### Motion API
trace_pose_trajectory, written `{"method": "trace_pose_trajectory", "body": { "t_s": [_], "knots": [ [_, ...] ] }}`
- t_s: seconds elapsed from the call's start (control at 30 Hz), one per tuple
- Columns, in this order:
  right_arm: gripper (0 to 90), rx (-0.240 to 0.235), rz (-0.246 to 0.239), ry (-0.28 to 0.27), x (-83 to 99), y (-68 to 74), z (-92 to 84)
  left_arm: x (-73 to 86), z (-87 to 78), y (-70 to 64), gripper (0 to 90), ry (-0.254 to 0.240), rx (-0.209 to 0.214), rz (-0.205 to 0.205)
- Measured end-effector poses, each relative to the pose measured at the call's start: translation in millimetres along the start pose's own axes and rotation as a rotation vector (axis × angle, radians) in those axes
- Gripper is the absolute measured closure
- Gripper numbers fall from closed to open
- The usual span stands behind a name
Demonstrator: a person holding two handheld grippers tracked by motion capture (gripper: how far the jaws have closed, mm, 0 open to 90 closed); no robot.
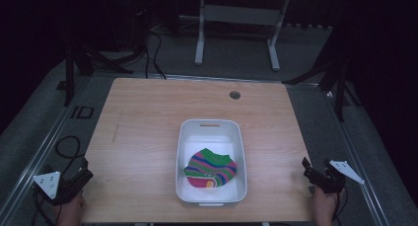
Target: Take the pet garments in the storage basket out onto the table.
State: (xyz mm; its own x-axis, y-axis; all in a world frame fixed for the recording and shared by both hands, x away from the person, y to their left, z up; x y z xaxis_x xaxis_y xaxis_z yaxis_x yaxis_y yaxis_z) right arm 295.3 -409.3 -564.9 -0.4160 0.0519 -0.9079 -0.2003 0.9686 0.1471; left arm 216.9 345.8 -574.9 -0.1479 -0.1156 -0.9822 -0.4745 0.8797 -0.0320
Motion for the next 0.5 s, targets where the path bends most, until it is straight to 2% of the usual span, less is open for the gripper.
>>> {"method": "trace_pose_trajectory", "body": {
  "t_s": [0.1,0.2,0.27,0.3,0.37,0.43,0.5],
  "knots": [
    [13.3,-0.003,0.009,0.014,-0.3,0.0,1.1,-0.2,0.5,0.4,1.2,0.003,0.003,-0.009],
    [13.3,-0.040,0.008,0.045,-1.0,-0.8,3.9,-0.2,0.6,0.6,1.2,0.003,0.006,-0.009],
    [13.3,-0.068,-0.010,0.102,-1.2,-1.5,7.2,-0.2,0.7,0.7,1.2,0.007,0.006,-0.011],
    [13.3,-0.054,-0.033,0.131,-0.8,-2.2,7.9,-0.1,0.6,0.7,1.2,0.005,0.005,-0.011],
    [13.3,-0.042,-0.047,0.134,-0.8,-3.1,7.5,-0.1,0.5,0.4,1.2,0.003,0.005,-0.008],
    [13.3,-0.065,0.008,0.125,-1.1,-11.3,5.3,-0.1,0.5,0.5,1.2,0.003,0.006,-0.009],
    [13.3,-0.068,0.014,0.125,-1.0,-12.7,4.9,0.0,0.3,0.9,1.2,0.003,0.008,-0.009]
  ]
}}
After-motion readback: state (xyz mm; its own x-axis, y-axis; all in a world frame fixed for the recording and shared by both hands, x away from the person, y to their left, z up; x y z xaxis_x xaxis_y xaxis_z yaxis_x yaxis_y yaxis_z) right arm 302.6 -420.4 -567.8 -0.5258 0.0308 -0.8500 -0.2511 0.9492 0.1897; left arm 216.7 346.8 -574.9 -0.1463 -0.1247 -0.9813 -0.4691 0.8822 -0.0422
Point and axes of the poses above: each handheld gripper's, and its own axes: z roughly forward along the jaws, x roughly out of its underside, y roughly to its left, the point moved 2 cm from there along z, roughly forward along the jaws, and after that the axes turned 9 degrees about -x, right-handed, at the moved point
